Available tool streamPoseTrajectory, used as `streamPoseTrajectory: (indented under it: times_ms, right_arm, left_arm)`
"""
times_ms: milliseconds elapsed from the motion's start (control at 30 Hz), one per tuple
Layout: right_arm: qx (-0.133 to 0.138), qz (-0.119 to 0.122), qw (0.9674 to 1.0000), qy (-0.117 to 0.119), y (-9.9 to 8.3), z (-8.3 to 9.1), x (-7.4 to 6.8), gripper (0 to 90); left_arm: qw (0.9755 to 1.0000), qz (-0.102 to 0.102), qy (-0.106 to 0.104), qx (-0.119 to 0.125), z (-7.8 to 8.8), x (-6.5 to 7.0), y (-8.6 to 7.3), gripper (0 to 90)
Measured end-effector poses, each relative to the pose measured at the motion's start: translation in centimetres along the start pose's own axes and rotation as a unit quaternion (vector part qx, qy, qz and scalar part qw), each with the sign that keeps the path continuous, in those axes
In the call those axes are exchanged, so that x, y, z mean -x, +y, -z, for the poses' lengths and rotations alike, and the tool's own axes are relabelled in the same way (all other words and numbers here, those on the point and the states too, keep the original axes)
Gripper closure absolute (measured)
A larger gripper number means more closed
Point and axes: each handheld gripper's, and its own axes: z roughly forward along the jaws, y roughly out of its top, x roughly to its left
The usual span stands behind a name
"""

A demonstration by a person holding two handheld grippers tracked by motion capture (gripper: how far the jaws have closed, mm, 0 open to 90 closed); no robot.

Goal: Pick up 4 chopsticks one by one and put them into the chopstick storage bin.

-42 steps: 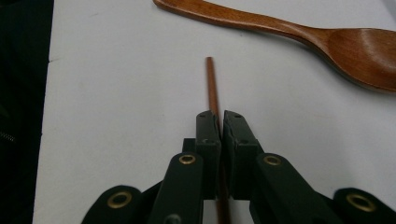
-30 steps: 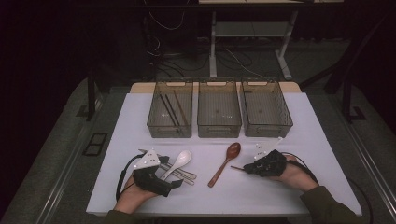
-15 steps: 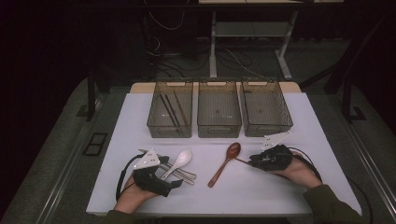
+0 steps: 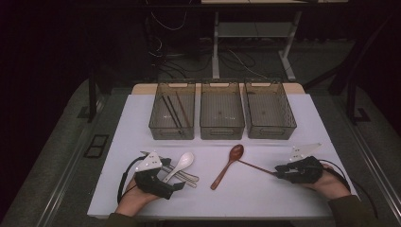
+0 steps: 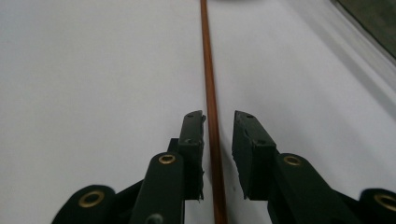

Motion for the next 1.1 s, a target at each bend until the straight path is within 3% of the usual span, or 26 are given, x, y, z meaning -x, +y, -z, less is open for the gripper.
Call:
streamPoseTrajectory:
  times_ms: [167, 700, 1000, 1100]
  right_arm:
    - [-0.005, -0.004, 1.0000, 0.005, -0.3, -0.3, 0.2, 75.7]
    - [-0.017, 0.026, 0.9995, 0.000, -0.2, -1.0, -0.1, 84.0]
    - [-0.018, 0.019, 0.9996, 0.009, -0.3, -0.6, 0.4, 84.5]
    - [-0.006, 0.011, 0.9998, 0.013, -0.4, 0.0, 0.7, 84.5]
  left_arm:
    - [1.0000, 0.000, 0.000, 0.000, 0.0, 0.0, 0.0, 0.0]
    - [1.0000, 0.000, 0.000, -0.001, -0.1, 0.0, 0.0, 0.0]
    - [1.0000, 0.000, 0.000, 0.001, 0.0, 0.0, 0.0, 0.0]
    - [1.0000, -0.001, 0.000, 0.000, 0.0, 0.0, 0.0, 0.0]
